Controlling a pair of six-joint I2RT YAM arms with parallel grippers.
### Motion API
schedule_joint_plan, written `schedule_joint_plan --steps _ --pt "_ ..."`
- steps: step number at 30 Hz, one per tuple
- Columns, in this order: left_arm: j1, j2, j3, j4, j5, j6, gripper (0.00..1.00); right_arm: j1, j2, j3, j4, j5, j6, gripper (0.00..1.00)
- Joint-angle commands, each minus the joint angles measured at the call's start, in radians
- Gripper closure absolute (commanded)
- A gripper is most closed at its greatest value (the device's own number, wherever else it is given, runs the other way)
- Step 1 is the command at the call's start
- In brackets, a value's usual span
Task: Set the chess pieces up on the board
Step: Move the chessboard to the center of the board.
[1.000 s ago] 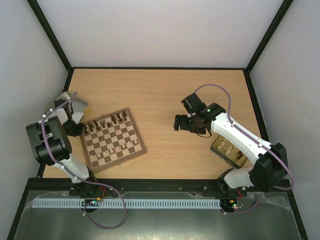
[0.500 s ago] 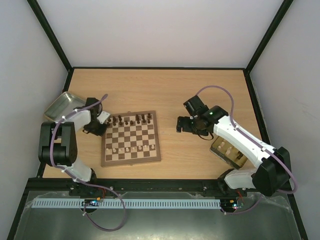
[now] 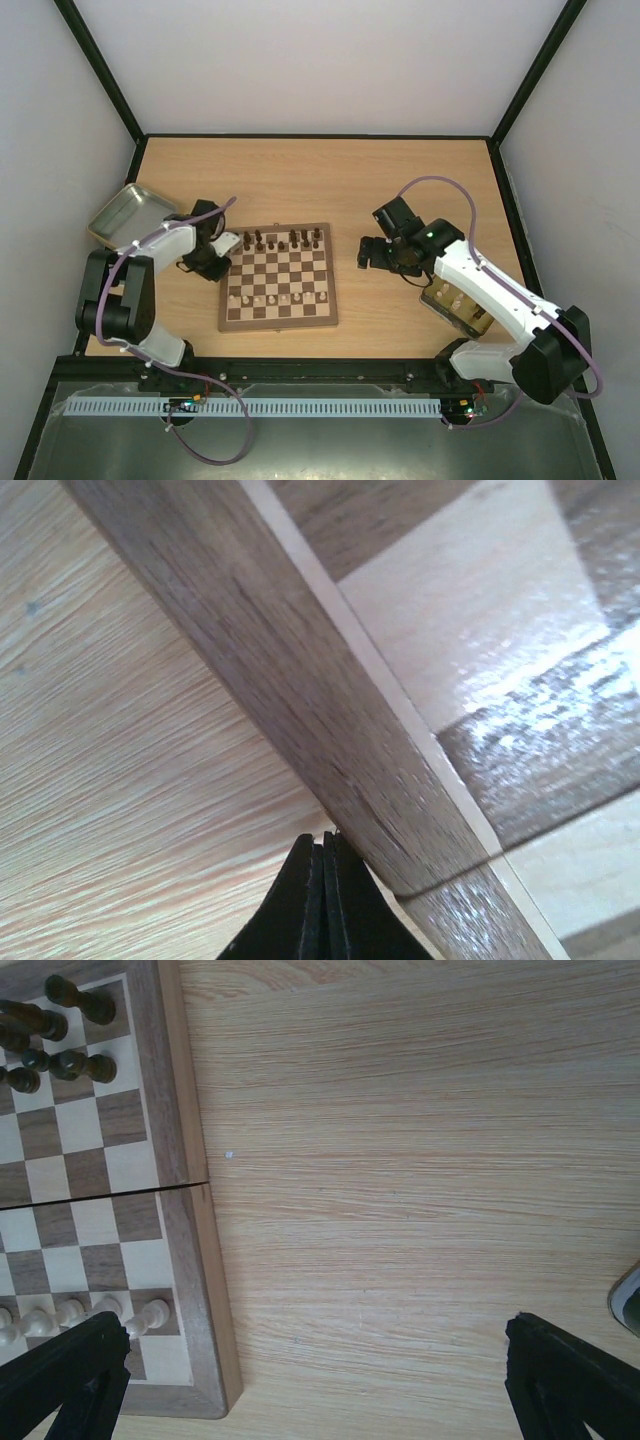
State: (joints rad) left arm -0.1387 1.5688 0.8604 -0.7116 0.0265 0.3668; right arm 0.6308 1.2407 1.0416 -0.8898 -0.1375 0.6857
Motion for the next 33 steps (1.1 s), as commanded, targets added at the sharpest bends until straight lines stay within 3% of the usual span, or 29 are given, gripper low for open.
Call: schedule_joint_plan --steps 1,12,28,30,33 --pt "-0.058 -0.036 -0.006 -0.045 0.037 -0.019 0.98 0.003 -0.028 -0.014 -0.011 0.03 0.022 0.02" --pt "-0.118 0.012 0.002 -0.006 0.027 -0.029 0.98 0.004 -0.056 -0.029 -0.011 0.036 0.05 0.02" --pt "-0.174 0.112 0.084 0.076 0.003 -0.087 0.98 -0.039 -0.053 -0.026 -0.087 0.174 0.137 0.01" --pt "-0.193 0.119 0.09 0.079 0.006 -0.09 0.98 -0.062 -0.059 -0.03 -0.09 0.177 0.142 0.07" --pt "-0.224 0.126 0.092 0.09 0.0 -0.101 0.98 -0.11 -0.063 -0.043 -0.088 0.156 0.133 0.28"
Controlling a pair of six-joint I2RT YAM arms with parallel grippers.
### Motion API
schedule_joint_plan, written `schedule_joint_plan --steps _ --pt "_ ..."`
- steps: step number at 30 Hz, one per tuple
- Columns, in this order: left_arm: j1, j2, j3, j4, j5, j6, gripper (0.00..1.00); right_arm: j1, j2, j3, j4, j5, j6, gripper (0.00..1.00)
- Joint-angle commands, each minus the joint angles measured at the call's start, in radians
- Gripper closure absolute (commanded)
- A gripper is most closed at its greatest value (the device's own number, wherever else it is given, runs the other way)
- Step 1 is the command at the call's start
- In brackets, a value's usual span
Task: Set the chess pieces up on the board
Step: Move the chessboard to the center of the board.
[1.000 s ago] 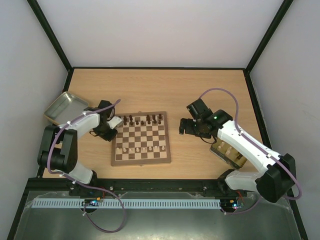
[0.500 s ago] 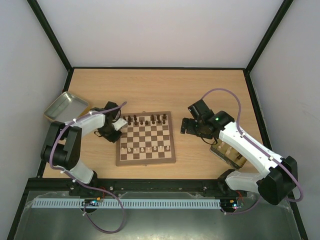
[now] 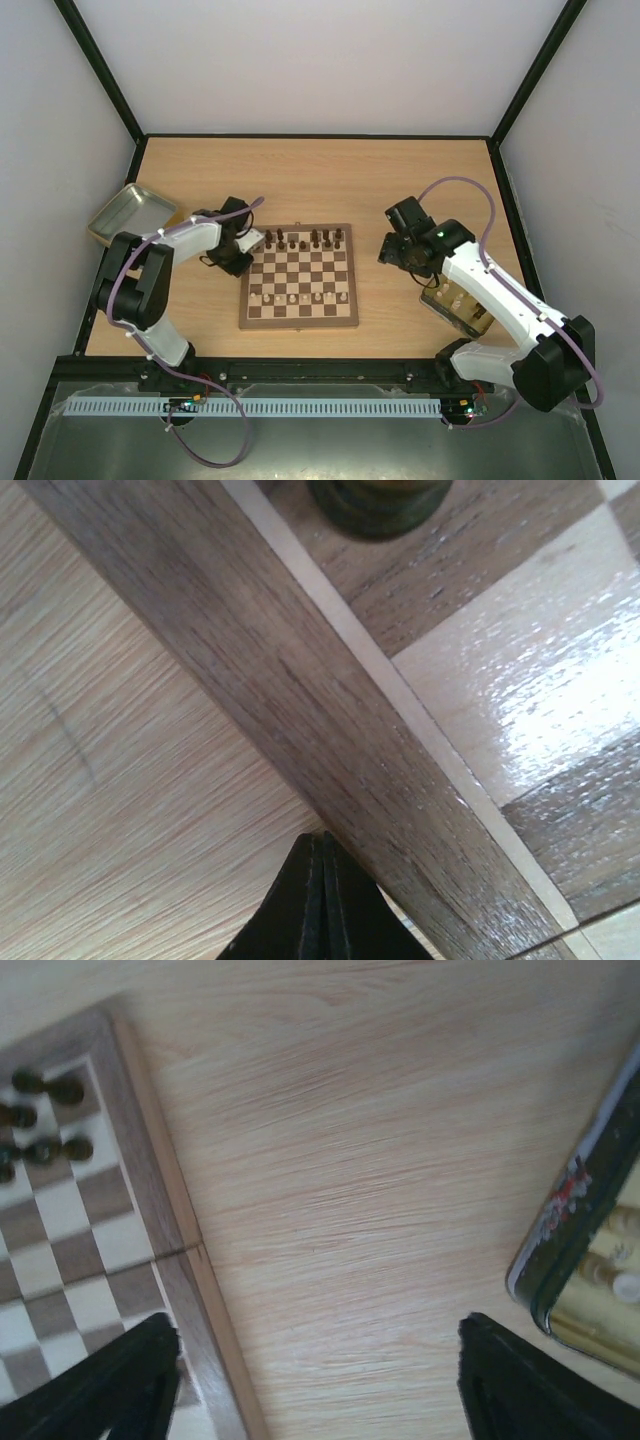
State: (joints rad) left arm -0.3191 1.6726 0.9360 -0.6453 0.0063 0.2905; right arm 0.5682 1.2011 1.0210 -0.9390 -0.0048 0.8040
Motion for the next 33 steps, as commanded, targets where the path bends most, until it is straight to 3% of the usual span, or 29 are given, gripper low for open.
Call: schedule_joint_plan --steps 1,4,11,21,27,33 --pt "-0.054 0.026 0.018 0.026 0.02 -0.027 0.98 -0.059 -0.022 -0.026 -0.04 0.019 0.013 0.36" --pt "-0.082 0.038 0.023 0.027 0.017 -0.034 0.98 -0.084 -0.021 -0.037 -0.043 0.015 0.012 0.51" --pt "-0.137 0.027 0.019 0.023 0.025 -0.038 0.98 -0.139 -0.017 -0.075 -0.066 0.019 0.011 0.7" --pt "-0.159 0.036 0.014 0.046 -0.032 -0.037 0.98 -0.304 -0.025 -0.179 -0.042 -0.008 0.014 0.54" --pt "-0.14 0.012 0.001 0.059 -0.076 -0.035 0.97 -0.408 0.055 -0.168 0.012 -0.027 -0.019 0.51" --pt "-0.088 -0.013 -0.005 0.06 -0.081 -0.034 0.86 -0.449 0.142 -0.142 0.06 -0.031 -0.06 0.57"
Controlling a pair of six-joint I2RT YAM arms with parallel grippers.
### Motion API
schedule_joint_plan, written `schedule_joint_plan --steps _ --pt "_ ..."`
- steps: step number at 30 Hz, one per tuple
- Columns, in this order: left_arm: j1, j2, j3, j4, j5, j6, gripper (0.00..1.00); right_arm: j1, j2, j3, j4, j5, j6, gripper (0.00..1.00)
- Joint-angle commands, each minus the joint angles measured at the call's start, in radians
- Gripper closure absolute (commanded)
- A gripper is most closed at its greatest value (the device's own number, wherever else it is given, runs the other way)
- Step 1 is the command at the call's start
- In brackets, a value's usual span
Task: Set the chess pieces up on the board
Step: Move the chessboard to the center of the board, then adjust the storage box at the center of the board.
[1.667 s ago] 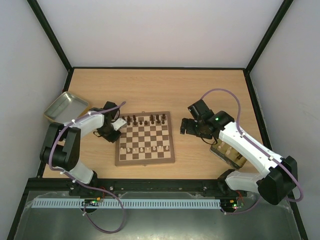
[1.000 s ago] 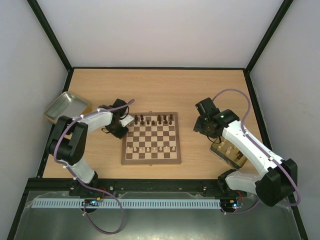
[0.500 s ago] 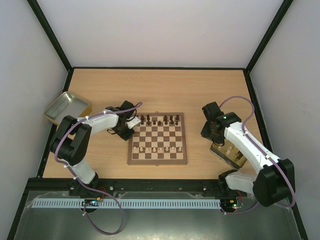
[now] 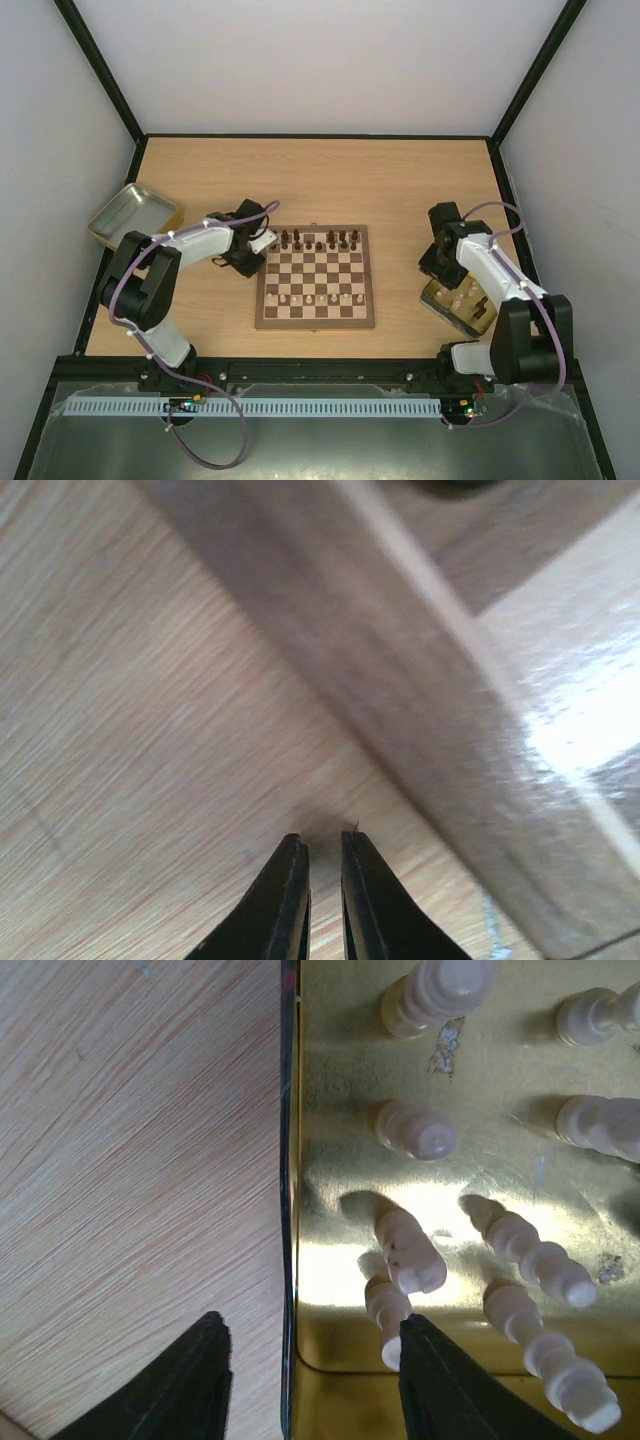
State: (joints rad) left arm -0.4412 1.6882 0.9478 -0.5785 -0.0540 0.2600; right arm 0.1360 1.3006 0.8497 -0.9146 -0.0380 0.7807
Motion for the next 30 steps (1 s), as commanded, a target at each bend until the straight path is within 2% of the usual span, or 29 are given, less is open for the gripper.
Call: schedule_joint_plan --steps 1,8,11,17,21,30 --pt "0.048 -0.034 -0.019 -0.007 -0.021 -0.003 0.84 -0.017 0.054 0.032 0.048 0.0 -0.041 0.59" --pt "0.108 -0.071 -0.034 -0.012 -0.011 0.001 0.8 -0.018 0.092 0.05 0.077 -0.065 -0.047 0.73" --pt "0.131 -0.082 -0.044 -0.012 -0.01 0.003 0.79 -0.018 0.095 0.046 0.091 -0.112 -0.051 0.73" --pt "0.158 -0.083 -0.041 -0.014 -0.009 0.014 0.7 -0.016 0.104 0.023 0.119 -0.168 -0.054 0.74" --pt "0.171 -0.077 -0.032 -0.013 -0.013 0.016 0.68 -0.01 0.116 0.007 0.137 -0.203 -0.063 0.79" --pt "0.187 -0.061 -0.024 -0.009 -0.012 0.017 0.6 0.199 0.165 0.046 0.159 -0.217 -0.017 0.82"
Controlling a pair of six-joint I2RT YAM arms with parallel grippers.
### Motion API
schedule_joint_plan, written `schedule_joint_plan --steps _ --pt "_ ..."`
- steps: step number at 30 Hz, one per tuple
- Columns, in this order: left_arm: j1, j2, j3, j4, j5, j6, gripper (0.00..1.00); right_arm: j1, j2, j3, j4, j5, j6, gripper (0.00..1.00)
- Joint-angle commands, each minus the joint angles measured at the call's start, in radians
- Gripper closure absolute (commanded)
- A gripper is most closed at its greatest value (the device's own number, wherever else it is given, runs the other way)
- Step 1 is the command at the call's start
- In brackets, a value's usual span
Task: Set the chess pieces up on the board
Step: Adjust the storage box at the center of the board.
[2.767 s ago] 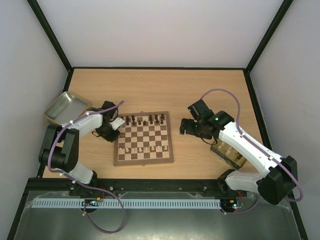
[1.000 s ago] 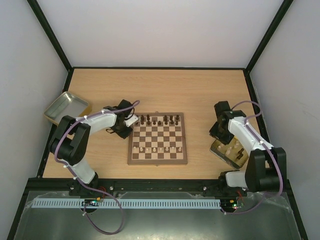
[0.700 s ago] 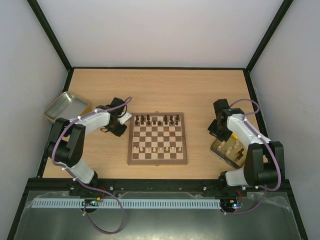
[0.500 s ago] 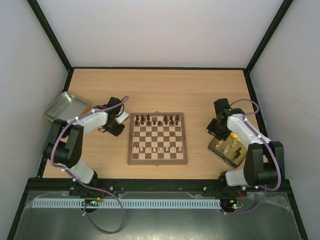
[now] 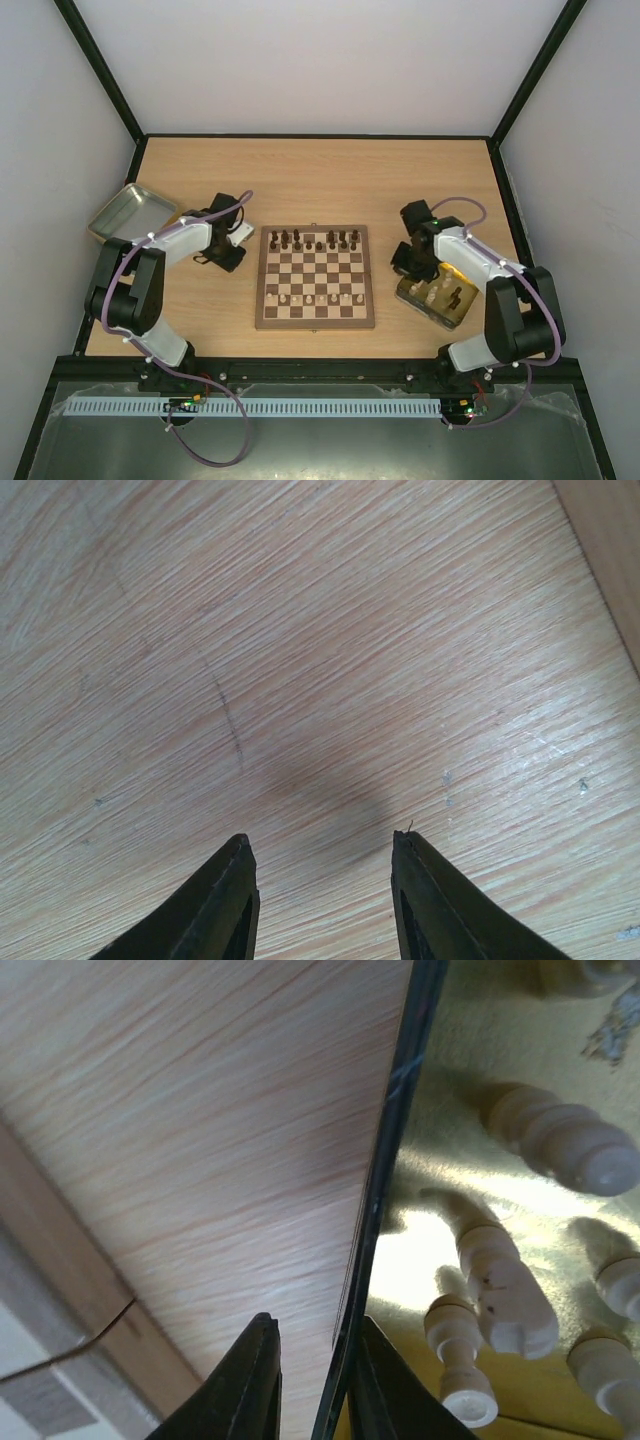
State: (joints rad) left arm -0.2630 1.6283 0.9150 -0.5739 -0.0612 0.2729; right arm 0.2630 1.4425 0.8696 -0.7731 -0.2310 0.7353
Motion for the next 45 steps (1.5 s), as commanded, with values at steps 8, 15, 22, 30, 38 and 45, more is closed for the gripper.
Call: schedule_joint_plan --steps 8,15,22,30,38,45 --pt "0.026 0.0 0.012 -0.006 -0.006 0.008 0.57 0.217 0.026 0.039 -0.021 -0.013 0.035 0.86" --pt "0.037 0.015 0.019 -0.003 -0.002 0.008 0.56 0.293 -0.014 0.005 -0.063 -0.011 0.022 0.89" --pt "0.039 0.021 0.035 -0.004 -0.002 0.006 0.55 0.333 -0.04 -0.028 -0.101 -0.04 -0.008 0.89" --pt "0.041 0.015 0.033 -0.006 0.001 -0.001 0.55 0.342 -0.042 -0.037 -0.091 -0.035 -0.001 0.92" --pt "0.042 -0.013 0.018 -0.009 -0.009 0.002 0.55 0.34 0.02 0.02 -0.071 -0.018 -0.012 0.91" --pt "0.046 -0.025 0.006 -0.009 -0.009 -0.001 0.54 0.319 0.121 0.093 -0.054 0.014 -0.033 0.92"
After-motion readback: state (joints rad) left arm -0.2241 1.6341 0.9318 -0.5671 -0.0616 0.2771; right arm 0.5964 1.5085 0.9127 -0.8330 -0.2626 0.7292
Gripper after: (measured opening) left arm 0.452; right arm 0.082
